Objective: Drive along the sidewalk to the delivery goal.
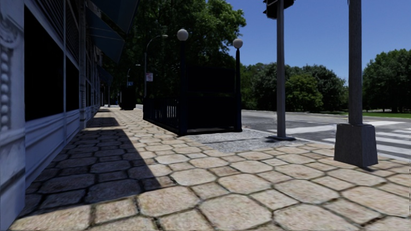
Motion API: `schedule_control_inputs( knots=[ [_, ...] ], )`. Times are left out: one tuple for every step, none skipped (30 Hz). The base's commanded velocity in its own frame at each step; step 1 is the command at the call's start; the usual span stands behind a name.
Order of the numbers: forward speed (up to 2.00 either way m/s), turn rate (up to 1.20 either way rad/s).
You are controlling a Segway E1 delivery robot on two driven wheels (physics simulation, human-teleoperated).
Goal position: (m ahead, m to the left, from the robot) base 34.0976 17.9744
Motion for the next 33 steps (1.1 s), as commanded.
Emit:
schedule_control_inputs(
  knots=[
    [2.00, 0.34],
    [2.00, 0.34],
    [2.00, 0.34],
    [2.00, 0.35],
    [2.00, 0.37],
    [2.00, 0.37],
    [2.00, 0.38],
    [2.00, 0.39],
    [2.00, 0.39],
    [2.00, 0.43],
    [2.00, 0.43],
    [2.00, 0.45],
    [2.00, 0.46],
    [2.00, 0.46],
    [2.00, 0.47],
    [2.00, 0.47],
    [2.00, 0.52],
    [2.00, 0.53],
    [2.00, 0.54],
    [2.00, 0.54],
    [2.00, 0.54],
    [2.00, 0.54],
    [2.00, 0.54],
    [2.00, 0.54],
    [2.00, 0.54],
    [2.00, 0.54],
    [2.00, 0.54],
    [2.00, 0.54],
    [2.00, 0.54],
    [2.00, 0.54],
    [2.00, 0.54],
    [2.00, 0.53],
    [2.00, 0.53]
  ],
)
